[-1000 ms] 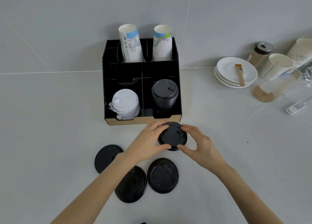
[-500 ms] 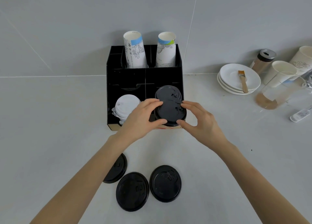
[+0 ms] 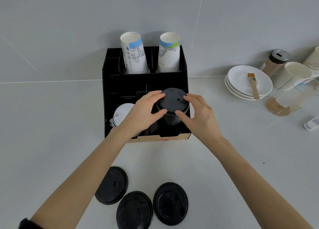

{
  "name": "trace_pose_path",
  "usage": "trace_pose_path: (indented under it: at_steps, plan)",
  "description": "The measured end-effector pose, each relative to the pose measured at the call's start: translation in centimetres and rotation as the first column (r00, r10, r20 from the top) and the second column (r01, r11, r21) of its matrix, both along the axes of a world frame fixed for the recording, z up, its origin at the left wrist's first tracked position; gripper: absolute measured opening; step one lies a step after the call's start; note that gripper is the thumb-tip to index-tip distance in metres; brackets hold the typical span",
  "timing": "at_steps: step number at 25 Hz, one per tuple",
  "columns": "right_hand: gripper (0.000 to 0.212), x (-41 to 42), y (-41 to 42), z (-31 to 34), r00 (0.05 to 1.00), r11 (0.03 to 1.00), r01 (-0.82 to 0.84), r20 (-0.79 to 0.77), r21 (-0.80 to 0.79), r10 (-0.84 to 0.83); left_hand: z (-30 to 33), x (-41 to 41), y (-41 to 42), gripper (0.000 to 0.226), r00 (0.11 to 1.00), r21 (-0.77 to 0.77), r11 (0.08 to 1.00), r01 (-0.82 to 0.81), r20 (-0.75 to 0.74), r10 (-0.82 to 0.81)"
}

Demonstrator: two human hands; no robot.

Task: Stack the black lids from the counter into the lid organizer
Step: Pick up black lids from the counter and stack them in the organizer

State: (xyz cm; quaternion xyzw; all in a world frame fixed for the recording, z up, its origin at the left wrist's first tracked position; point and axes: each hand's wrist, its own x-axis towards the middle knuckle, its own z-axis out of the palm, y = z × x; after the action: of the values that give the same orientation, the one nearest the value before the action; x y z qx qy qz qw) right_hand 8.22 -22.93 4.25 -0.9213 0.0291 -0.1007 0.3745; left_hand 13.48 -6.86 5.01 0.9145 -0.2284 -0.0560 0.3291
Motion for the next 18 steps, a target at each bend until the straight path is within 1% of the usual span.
trace_pose_path:
  at_steps: [5, 9, 13, 18]
  plan:
    - [0.046, 1.1, 0.2, -1.1, 0.997, 0.998, 0.021, -0.07, -0.055, -0.025, -1.2, 1.3, -0.3, 0.055, 0.999, 0.04, 0.999, 0.013, -0.051, -0.011]
    - [0.047, 1.2, 0.3, -1.6, 0.995, 0.997, 0.027, -0.09, -0.072, -0.033, -2.0, 1.5, -0.6, 0.059, 0.996, 0.055, 0.998, 0.016, -0.085, -0.012]
    - [0.046, 0.7, 0.5, -2.2, 0.996, 0.996, 0.023, -0.079, -0.09, -0.03, -2.4, 1.0, -0.6, 0.056, 0.998, 0.055, 0.998, 0.016, -0.063, -0.013]
    - [0.045, 0.4, 0.5, -2.5, 0.997, 0.997, 0.041, -0.067, -0.07, -0.046, -2.7, 0.8, -0.8, 0.055, 0.999, 0.058, 0.998, -0.006, -0.05, 0.009]
